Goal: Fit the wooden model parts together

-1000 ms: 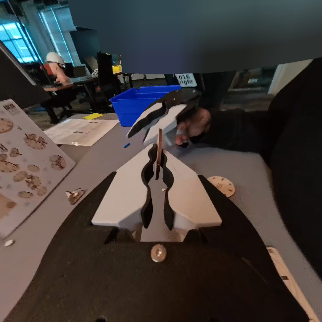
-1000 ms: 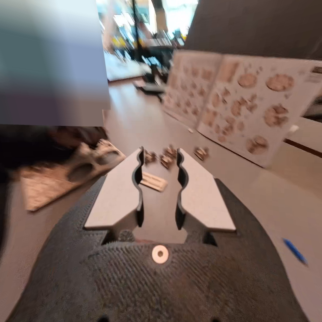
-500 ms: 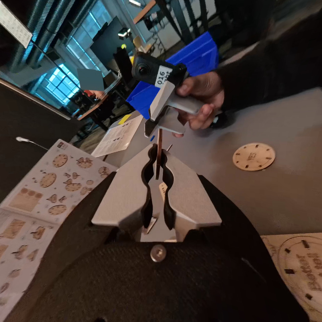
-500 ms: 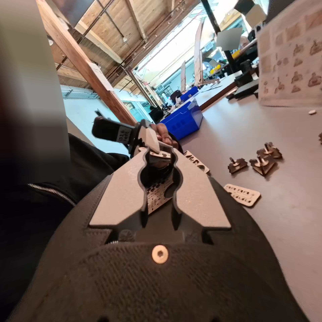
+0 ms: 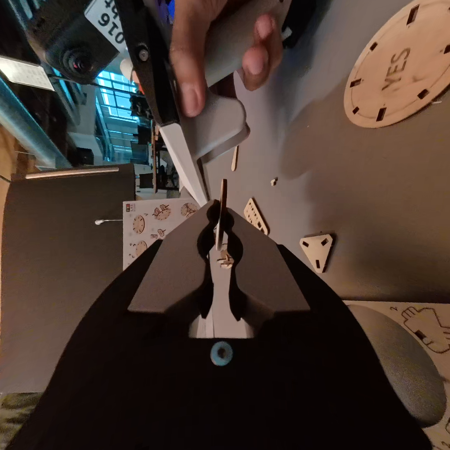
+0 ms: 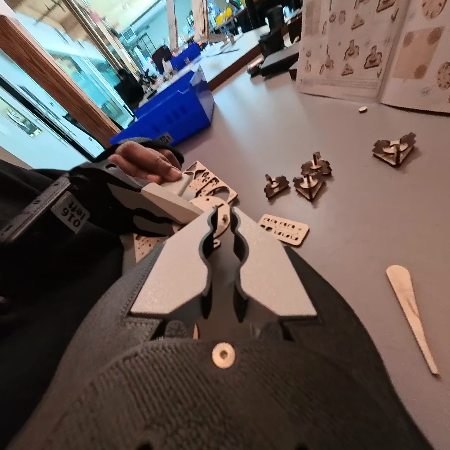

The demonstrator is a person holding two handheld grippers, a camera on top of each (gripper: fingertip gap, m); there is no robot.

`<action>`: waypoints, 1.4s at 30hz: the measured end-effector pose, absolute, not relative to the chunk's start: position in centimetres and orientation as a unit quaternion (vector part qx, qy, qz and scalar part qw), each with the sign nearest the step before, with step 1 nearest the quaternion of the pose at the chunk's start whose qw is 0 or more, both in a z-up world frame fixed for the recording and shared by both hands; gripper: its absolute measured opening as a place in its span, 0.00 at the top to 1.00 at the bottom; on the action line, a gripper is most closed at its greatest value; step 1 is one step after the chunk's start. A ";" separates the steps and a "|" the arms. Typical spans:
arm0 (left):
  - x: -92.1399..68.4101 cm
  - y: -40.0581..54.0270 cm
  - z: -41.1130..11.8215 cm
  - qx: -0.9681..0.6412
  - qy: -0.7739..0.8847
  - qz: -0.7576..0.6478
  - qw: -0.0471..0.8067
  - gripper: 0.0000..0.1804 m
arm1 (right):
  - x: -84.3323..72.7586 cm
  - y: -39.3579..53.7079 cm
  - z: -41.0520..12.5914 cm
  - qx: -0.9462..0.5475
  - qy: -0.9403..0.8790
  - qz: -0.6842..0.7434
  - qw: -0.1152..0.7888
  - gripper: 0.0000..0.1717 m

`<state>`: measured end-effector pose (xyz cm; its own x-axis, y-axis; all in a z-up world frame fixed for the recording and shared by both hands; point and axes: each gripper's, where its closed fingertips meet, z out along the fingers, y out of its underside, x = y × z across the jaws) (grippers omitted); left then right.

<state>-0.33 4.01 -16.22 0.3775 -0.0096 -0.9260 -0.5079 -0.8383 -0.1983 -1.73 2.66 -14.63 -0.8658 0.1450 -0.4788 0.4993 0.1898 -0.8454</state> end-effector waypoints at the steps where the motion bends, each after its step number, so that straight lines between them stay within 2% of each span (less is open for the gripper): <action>1: -0.4 3.9 -16.2 -0.797 0.160 0.536 0.230 1.00 | -1.7 2.7 -14.9 0.213 0.762 -0.594 0.144 0.95; 12: -0.1 4.1 -16.4 -0.784 0.183 0.557 0.206 1.00 | -1.3 2.6 -15.4 0.209 0.769 -0.583 0.156 0.98; 19: -0.3 4.0 -17.1 -0.806 0.157 0.527 0.219 1.00 | -1.6 2.3 -16.1 0.192 0.798 -0.562 0.100 1.00; 24: -0.7 3.9 -16.8 -0.810 0.133 0.524 0.227 1.00 | -2.0 2.2 -15.7 0.212 0.780 -0.579 0.112 1.00; 27: -0.9 3.7 -16.3 -0.827 0.092 0.492 0.255 1.00 | -2.3 2.0 -14.7 0.230 0.747 -0.610 0.134 1.00; 29: 1.2 4.7 -19.7 -0.879 0.095 0.388 0.261 1.00 | -3.8 2.9 -10.9 0.250 0.673 -0.682 0.139 1.00; 31: -0.4 4.3 -18.6 -0.823 0.151 0.514 0.190 1.00 | -5.3 4.4 -10.2 0.262 0.666 -0.692 0.094 1.00; 32: -0.8 4.2 -17.6 -0.811 0.147 0.530 0.197 1.00 | -5.7 5.0 -10.8 0.265 0.678 -0.683 0.067 1.00; 34: -0.8 4.2 -16.9 -0.837 0.085 0.475 0.258 1.00 | -6.0 5.5 -11.3 0.262 0.687 -0.676 0.046 1.00; 36: -1.3 3.6 -16.5 -0.832 0.073 0.484 0.260 1.00 | -6.0 5.4 -11.3 0.260 0.682 -0.679 0.071 1.00; 39: -1.4 3.4 -17.2 -0.825 0.100 0.508 0.225 1.00 | -5.0 4.8 -13.0 0.268 0.690 -0.649 0.174 1.00; 42: -1.1 3.9 -17.4 -0.819 0.126 0.516 0.215 1.00 | -4.5 4.4 -13.9 0.264 0.701 -0.637 0.183 1.00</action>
